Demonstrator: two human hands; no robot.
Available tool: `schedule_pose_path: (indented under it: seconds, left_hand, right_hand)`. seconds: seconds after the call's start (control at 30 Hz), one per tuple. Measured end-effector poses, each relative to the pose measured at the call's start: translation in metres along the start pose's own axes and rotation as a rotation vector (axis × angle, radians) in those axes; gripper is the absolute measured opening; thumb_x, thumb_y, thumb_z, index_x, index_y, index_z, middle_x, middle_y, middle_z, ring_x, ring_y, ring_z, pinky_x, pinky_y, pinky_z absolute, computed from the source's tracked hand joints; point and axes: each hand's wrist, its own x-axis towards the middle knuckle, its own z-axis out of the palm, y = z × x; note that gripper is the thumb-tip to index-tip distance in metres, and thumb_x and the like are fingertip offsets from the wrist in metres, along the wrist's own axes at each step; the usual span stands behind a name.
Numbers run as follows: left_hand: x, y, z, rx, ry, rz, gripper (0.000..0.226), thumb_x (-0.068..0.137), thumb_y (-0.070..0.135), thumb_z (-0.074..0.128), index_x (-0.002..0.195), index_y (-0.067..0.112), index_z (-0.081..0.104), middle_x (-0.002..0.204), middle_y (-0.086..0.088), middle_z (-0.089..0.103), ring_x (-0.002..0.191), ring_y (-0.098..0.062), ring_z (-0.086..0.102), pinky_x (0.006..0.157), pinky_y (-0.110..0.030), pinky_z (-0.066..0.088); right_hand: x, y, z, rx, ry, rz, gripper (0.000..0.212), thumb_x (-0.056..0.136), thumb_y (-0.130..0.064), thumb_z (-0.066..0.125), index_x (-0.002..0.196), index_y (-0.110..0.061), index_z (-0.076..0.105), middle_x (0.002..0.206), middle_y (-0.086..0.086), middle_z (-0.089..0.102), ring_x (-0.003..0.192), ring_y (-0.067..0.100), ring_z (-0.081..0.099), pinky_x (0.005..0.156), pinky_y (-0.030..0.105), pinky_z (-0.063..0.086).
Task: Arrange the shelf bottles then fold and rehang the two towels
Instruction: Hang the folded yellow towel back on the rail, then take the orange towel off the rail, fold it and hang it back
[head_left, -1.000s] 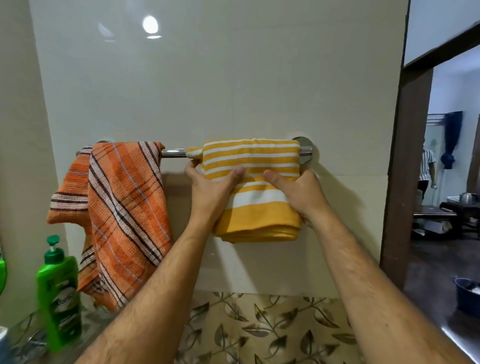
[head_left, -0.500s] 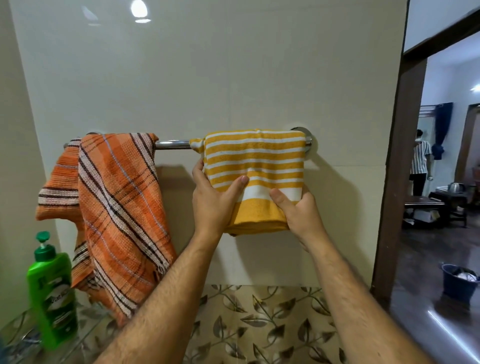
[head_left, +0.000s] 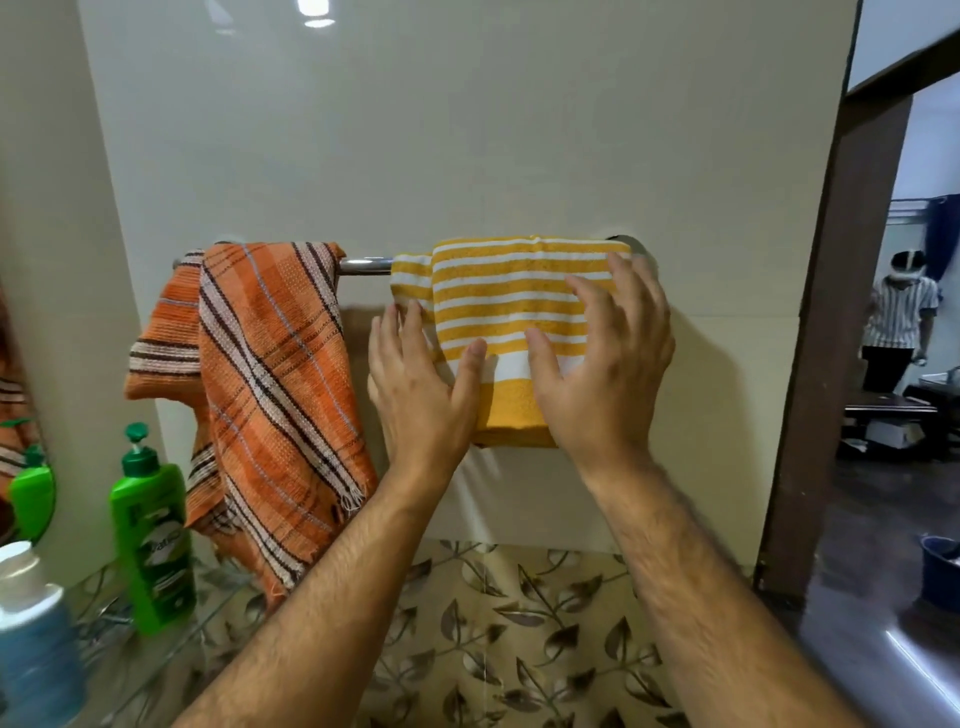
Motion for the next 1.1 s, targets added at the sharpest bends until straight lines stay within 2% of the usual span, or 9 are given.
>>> schedule_pose_path:
  seconds: [0.13, 0.23, 0.3, 0.4, 0.5, 0.6, 0.83, 1.0, 1.1]
  left_hand:
    - [0.010, -0.001, -0.013, 0.009, 0.047, 0.103, 0.063, 0.091, 0.050, 0.055, 0.142, 0.015, 0.044, 0.155, -0.013, 0.033, 0.145, -0.027, 0.027, 0.116, -0.046, 0.027]
    - [0.026, -0.001, -0.028, 0.038, 0.107, 0.210, 0.053, 0.091, 0.043, 0.057, 0.133, 0.011, 0.054, 0.145, -0.011, 0.045, 0.138, -0.024, 0.037, 0.113, -0.037, 0.031]
    - [0.039, 0.000, -0.040, 0.072, 0.143, 0.230, 0.049, 0.090, 0.039, 0.058, 0.130, 0.010, 0.056, 0.142, -0.011, 0.048, 0.135, -0.023, 0.040, 0.112, -0.038, 0.034]
    - [0.058, 0.002, -0.056, 0.164, 0.194, 0.244, 0.046, 0.089, 0.039, 0.056, 0.127, 0.013, 0.057, 0.138, -0.010, 0.051, 0.129, -0.024, 0.046, 0.107, -0.041, 0.040]
    - [0.072, 0.001, -0.072, 0.268, 0.215, 0.231, 0.048, 0.089, 0.041, 0.051, 0.128, 0.014, 0.057, 0.138, -0.009, 0.052, 0.129, -0.023, 0.047, 0.106, -0.035, 0.038]
    - [0.081, -0.006, -0.091, 0.382, 0.240, 0.216, 0.045, 0.091, 0.038, 0.056, 0.129, 0.015, 0.056, 0.139, -0.008, 0.051, 0.129, -0.024, 0.046, 0.105, -0.036, 0.036]
    - [0.086, -0.034, -0.140, 0.685, 0.199, 0.071, 0.046, 0.092, 0.037, 0.058, 0.133, 0.015, 0.053, 0.138, -0.011, 0.052, 0.128, -0.029, 0.047, 0.104, -0.046, 0.040]
    - [0.098, -0.050, -0.157, 0.763, 0.140, -0.107, 0.050, 0.095, 0.043, 0.056, 0.136, 0.015, 0.050, 0.136, -0.009, 0.053, 0.126, -0.027, 0.049, 0.103, -0.044, 0.042]
    - [0.105, -0.060, -0.154, 0.772, 0.037, -0.268, 0.058, 0.091, 0.058, 0.053, 0.134, 0.019, 0.052, 0.132, -0.005, 0.060, 0.118, -0.025, 0.058, 0.101, -0.048, 0.046]
  right_hand:
    - [0.018, -0.013, 0.007, 0.100, -0.081, -0.127, 0.029, 0.085, -0.035, 0.065, 0.104, -0.014, 0.071, 0.135, 0.010, 0.060, 0.137, 0.033, 0.043, 0.108, 0.047, 0.038]
    - [0.038, -0.028, 0.016, 0.201, -0.132, -0.213, 0.028, 0.086, -0.034, 0.063, 0.099, -0.011, 0.073, 0.128, 0.012, 0.064, 0.131, 0.034, 0.049, 0.106, 0.045, 0.042]
    - [0.052, -0.039, 0.022, 0.258, -0.153, -0.253, 0.028, 0.086, -0.035, 0.062, 0.097, -0.011, 0.073, 0.124, 0.012, 0.065, 0.126, 0.033, 0.052, 0.102, 0.043, 0.045]
    - [0.069, -0.056, 0.033, 0.354, -0.187, -0.283, 0.027, 0.085, -0.034, 0.062, 0.097, -0.013, 0.073, 0.120, 0.011, 0.066, 0.120, 0.030, 0.055, 0.096, 0.042, 0.047]
    - [0.080, -0.069, 0.049, 0.440, -0.270, -0.274, 0.028, 0.084, -0.032, 0.063, 0.101, -0.012, 0.072, 0.117, 0.011, 0.066, 0.114, 0.031, 0.057, 0.091, 0.042, 0.050]
    - [0.088, -0.076, 0.067, 0.489, -0.383, -0.248, 0.031, 0.088, -0.029, 0.062, 0.112, -0.010, 0.068, 0.119, 0.010, 0.063, 0.114, 0.030, 0.056, 0.094, 0.039, 0.048]
    - [0.080, -0.107, 0.098, 0.633, -0.626, -0.072, 0.033, 0.093, -0.022, 0.057, 0.124, -0.009, 0.059, 0.125, 0.015, 0.058, 0.115, 0.029, 0.056, 0.094, 0.031, 0.041]
    - [0.061, -0.129, 0.106, 0.576, -0.630, 0.040, 0.024, 0.095, -0.024, 0.053, 0.113, -0.009, 0.056, 0.110, 0.014, 0.065, 0.099, 0.031, 0.063, 0.077, 0.035, 0.047]
    - [0.054, -0.133, 0.107, 0.451, -0.650, 0.031, 0.031, 0.095, -0.032, 0.057, 0.116, -0.011, 0.049, 0.108, 0.011, 0.068, 0.096, 0.032, 0.067, 0.066, 0.032, 0.041]
